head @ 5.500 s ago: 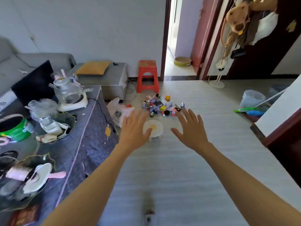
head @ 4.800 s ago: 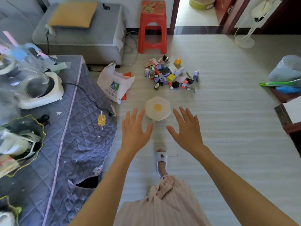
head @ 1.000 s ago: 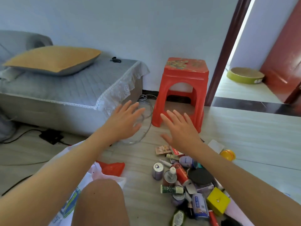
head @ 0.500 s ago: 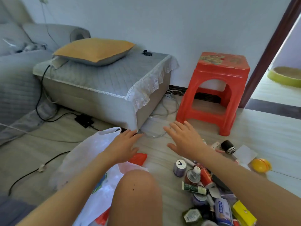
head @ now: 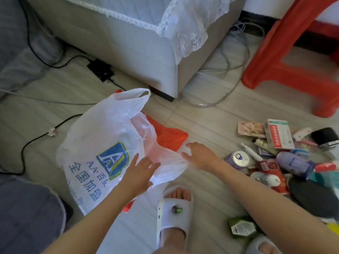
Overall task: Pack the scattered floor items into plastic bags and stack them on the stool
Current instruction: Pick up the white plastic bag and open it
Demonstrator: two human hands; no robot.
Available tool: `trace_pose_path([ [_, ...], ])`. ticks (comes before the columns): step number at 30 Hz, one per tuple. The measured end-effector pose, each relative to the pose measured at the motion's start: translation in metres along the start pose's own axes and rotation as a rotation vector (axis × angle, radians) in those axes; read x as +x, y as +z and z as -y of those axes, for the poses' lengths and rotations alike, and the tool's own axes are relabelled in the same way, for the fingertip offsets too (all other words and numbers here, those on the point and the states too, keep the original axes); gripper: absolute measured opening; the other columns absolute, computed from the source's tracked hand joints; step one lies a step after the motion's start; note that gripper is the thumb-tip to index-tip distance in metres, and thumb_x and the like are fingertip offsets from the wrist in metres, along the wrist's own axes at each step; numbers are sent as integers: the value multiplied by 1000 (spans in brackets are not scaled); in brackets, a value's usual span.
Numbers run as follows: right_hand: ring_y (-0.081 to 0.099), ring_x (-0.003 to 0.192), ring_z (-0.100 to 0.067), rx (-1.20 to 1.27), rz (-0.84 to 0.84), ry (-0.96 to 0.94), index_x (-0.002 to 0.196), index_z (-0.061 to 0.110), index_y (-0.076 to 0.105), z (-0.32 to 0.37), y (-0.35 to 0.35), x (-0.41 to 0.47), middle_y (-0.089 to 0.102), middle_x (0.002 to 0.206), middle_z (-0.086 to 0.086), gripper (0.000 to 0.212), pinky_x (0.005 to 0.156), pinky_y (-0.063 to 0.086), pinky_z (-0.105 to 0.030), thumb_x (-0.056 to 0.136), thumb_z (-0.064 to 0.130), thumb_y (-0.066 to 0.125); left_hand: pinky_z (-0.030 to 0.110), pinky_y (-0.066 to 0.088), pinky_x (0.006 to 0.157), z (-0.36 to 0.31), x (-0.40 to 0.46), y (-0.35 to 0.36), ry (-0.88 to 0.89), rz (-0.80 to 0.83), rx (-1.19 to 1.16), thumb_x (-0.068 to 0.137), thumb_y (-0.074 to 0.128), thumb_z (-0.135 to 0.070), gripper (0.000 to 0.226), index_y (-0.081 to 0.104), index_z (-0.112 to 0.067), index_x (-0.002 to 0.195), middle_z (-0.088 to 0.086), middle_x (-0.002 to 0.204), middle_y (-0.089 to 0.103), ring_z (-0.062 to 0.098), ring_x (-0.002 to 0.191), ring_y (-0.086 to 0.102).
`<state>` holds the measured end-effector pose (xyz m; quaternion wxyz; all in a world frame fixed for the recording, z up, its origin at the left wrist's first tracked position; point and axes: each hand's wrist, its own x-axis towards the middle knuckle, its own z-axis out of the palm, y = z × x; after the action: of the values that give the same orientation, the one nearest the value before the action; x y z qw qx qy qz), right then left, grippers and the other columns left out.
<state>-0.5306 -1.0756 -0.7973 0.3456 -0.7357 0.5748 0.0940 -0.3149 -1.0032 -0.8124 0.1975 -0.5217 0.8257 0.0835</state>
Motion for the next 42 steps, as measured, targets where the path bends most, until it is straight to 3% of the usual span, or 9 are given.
trace_pose_path([
  [3, 50, 120, -31, 451, 133, 281, 135, -1, 36, 4, 28, 21, 49, 134, -17, 61, 92, 40, -32, 93, 41, 47, 34, 54, 80, 1, 11, 1, 102, -86, 91, 22, 88, -30, 40, 66, -29, 55, -11, 51, 58, 5, 52, 61],
  [6, 56, 71, -28, 892, 179, 490, 82, -1, 57, 4, 43, 25, 56, 81, -17, 20, 64, 40, -31, 83, 17, 66, 20, 52, 58, -4, 17, -15, 144, -163, 20, 26, 87, -17, 35, 63, -22, 52, -7, 50, 54, 12, 46, 57],
  [9, 55, 52, -19, 1013, 43, 458, 48, 4, 56, -4, 15, 25, 59, 57, -10, 30, 56, 41, -26, 75, -3, 66, 17, 32, 34, -13, 19, -42, 141, -247, -56, 32, 88, -14, 34, 62, -19, 53, -4, 52, 51, 16, 39, 51],
  [22, 61, 65, -19, 1505, -468, -55, 82, 4, 61, -33, -197, -121, 64, 77, -11, 15, 58, 56, -22, 92, 7, 49, 28, 48, 67, -83, 39, -199, 280, -886, -339, 97, 32, -27, 39, 66, -7, 102, 8, 99, 66, 21, 85, 61],
  [25, 65, 71, -20, 1443, -534, -186, 88, 5, 65, -39, -215, -155, 67, 83, -12, 18, 73, 55, -30, 93, 8, 47, 29, 40, 93, -84, 47, -256, 280, -1017, -313, 87, 44, -8, 38, 53, -3, 123, 14, 125, 55, 23, 114, 48],
  [28, 65, 82, -23, 1348, -546, -226, 95, 7, 67, -42, -229, -183, 68, 92, -13, 19, 82, 54, -33, 92, 9, 49, 35, 31, 106, -86, 56, -310, 251, -674, -246, 89, 57, -17, 58, 32, -12, 141, 8, 142, 42, 24, 133, 34],
  [35, 62, 82, -14, 1012, -769, 67, 103, 6, 68, -61, -235, -231, 68, 90, 0, 22, 67, 50, -22, 85, 18, 64, 28, 48, 62, -114, 52, -315, 175, -415, -603, 87, 60, -22, 24, 61, -12, 65, -7, 56, 62, 10, 60, 59],
  [39, 54, 102, -19, 687, -1139, 327, 116, 14, 53, -61, -222, -242, 55, 112, -1, 41, 83, 47, -31, 81, 29, 69, 21, 45, 61, -117, 36, -338, 70, -532, -667, 87, 60, -28, 18, 62, -16, 73, -4, 61, 60, 8, 60, 56],
  [42, 53, 78, -13, 652, -1406, 215, 96, 18, 48, -35, -216, -248, 54, 87, 3, 26, 72, 46, -28, 82, 27, 67, 16, 39, 53, -125, 20, -361, -7, -559, -726, 87, 59, -33, 23, 57, -21, 67, -9, 60, 56, 3, 58, 52],
])
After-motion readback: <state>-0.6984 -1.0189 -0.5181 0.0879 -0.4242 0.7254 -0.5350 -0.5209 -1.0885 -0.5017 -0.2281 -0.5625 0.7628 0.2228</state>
